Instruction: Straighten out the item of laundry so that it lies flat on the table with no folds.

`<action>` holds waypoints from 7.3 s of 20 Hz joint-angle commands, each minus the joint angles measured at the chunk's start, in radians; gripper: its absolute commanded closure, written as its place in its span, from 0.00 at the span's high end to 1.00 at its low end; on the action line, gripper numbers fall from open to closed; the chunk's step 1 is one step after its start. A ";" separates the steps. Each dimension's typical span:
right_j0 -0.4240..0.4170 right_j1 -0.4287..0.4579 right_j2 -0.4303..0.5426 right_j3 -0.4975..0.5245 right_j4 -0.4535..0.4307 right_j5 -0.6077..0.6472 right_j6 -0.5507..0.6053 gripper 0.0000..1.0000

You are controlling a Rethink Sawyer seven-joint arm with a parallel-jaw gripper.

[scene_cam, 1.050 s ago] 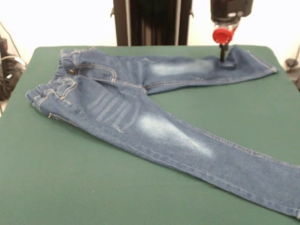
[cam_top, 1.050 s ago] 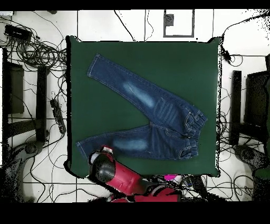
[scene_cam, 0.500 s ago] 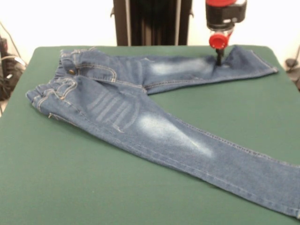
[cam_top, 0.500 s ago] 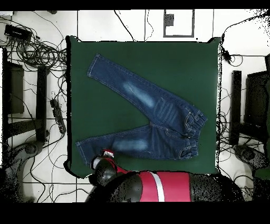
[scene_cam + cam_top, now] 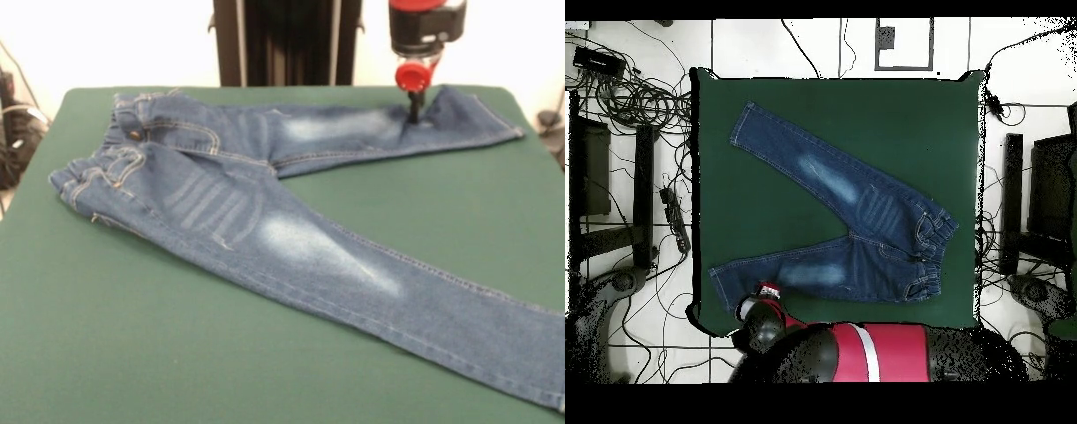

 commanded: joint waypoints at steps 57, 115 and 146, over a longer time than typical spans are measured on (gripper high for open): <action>0.218 -0.229 0.184 0.001 0.295 0.241 0.534 1.00; 0.191 0.083 0.171 -0.474 0.380 0.053 0.441 1.00; 0.153 -0.001 0.124 -0.552 0.481 0.173 0.595 1.00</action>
